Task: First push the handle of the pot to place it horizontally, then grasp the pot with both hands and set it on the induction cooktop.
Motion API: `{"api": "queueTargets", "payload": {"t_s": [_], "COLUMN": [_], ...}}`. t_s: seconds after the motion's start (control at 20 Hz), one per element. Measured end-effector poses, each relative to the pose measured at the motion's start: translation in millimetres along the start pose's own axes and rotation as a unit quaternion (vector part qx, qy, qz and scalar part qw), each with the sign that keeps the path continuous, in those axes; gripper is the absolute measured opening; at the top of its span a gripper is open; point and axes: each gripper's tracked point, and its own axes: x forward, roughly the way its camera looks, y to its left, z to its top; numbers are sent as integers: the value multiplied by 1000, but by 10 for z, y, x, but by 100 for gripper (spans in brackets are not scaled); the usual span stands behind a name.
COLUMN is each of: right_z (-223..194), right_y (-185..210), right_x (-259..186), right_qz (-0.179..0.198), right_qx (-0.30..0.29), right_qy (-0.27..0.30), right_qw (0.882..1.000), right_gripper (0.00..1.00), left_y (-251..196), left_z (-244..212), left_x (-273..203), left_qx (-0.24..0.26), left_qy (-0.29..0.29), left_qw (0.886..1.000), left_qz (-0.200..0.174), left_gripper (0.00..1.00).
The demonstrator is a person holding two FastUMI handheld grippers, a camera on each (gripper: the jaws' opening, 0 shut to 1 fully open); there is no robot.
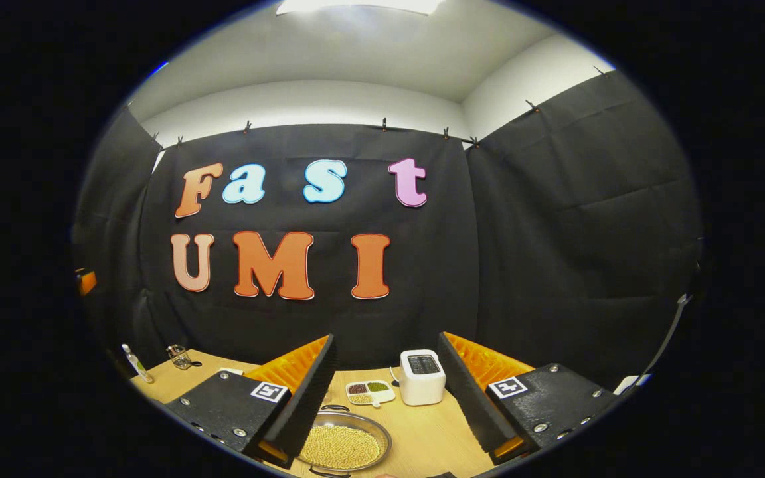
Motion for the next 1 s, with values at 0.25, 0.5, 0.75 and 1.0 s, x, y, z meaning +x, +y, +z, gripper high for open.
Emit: {"api": "queueTargets", "payload": {"t_s": [0.25, 0.5, 0.75, 1.0], "right_z": [18, -13, -138, -351], "right_y": [86, 109, 254, 337], "right_x": [8, -13, -68, -109], "right_qz": [14, 21, 47, 52], "right_qx": [-2, -13, -37, -67], "right_qy": [2, 3, 20, 41], "right_qw": [1000, 1000, 998, 996], "right_gripper": [94, 82, 44, 15], "left_y": [-27, -18, -11, -18], "left_z": [8, -7, -5, 11], "left_x": [-46, -39, -34, -53], "left_qx": [-1, -2, -4, -5], "left_qy": [2, 5, 7, 6], "left_qw": [1000, 1000, 1000, 1000], "left_qz": [-10, -11, -10, -15], "left_gripper": [98, 99, 100, 100]}}
